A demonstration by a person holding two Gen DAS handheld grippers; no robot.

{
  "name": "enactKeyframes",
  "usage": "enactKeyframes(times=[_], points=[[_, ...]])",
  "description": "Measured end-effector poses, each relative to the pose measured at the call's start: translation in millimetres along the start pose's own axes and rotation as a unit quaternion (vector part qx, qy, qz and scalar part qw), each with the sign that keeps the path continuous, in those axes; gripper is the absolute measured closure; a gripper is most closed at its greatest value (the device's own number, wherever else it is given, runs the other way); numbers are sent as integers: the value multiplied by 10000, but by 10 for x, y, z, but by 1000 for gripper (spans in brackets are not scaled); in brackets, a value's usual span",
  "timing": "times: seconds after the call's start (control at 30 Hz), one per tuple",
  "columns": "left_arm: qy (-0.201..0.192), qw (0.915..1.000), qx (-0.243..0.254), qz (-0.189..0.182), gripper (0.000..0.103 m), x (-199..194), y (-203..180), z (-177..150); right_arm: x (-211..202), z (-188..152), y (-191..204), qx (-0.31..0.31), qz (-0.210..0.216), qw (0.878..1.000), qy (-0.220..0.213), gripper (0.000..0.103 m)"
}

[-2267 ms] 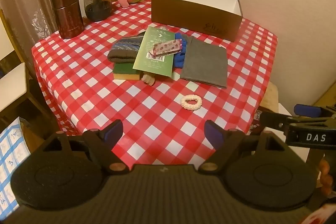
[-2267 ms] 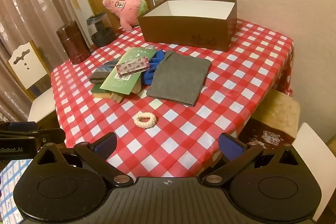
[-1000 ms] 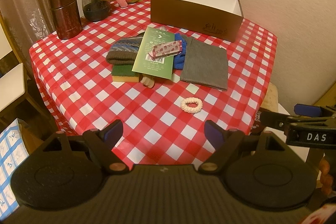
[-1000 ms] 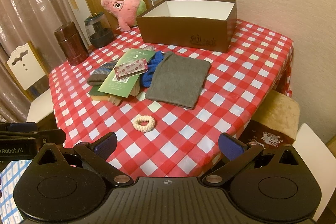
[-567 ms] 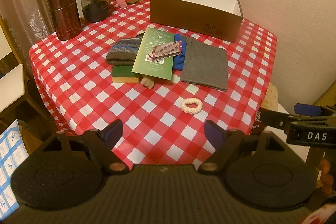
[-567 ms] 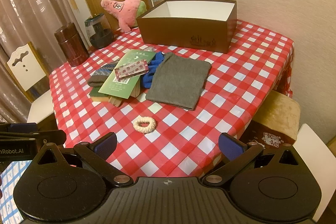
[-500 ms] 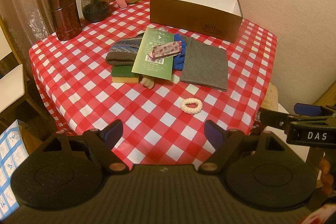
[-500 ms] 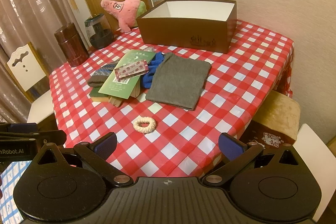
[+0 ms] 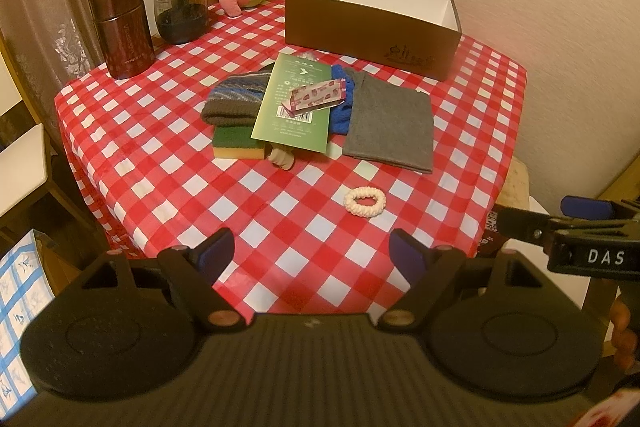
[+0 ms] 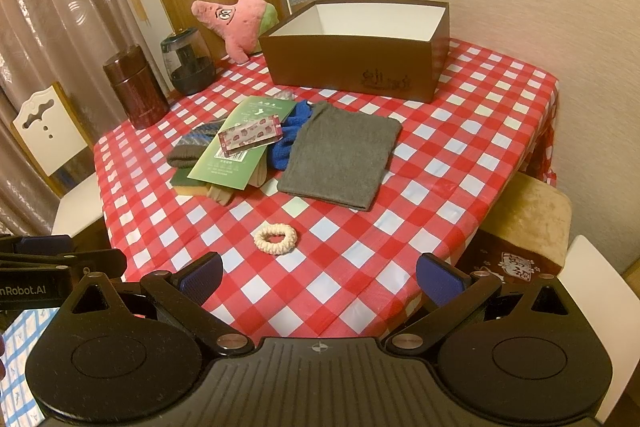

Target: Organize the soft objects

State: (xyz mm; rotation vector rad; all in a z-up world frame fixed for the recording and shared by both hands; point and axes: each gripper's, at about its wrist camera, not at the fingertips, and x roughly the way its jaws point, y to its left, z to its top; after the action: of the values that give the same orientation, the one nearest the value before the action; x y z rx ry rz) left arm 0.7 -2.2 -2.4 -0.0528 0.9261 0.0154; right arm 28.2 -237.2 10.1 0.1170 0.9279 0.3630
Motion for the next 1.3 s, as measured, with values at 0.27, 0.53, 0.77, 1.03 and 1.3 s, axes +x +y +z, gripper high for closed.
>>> enactKeyframes(times=[0.27,0.53,0.77,1.03,1.3], points=[[4,10000,-3,2,20,1,-3,-1,5,4,7,2,4,10000,-3,0],[0,10000,1,5,20,29,-5,9,24,13,10,1,6,10000,-7,0],[-2,10000,3,6,20,28,-5,9,37,23,18,4,8,10000,-4,0],[3,10000,5,-1,20,29,-6,9,48,34,26,10,8,10000,-7,0],[3,10000,7,5,20,28,-5,9,35,-34,64,17,5,10000,-10,0]])
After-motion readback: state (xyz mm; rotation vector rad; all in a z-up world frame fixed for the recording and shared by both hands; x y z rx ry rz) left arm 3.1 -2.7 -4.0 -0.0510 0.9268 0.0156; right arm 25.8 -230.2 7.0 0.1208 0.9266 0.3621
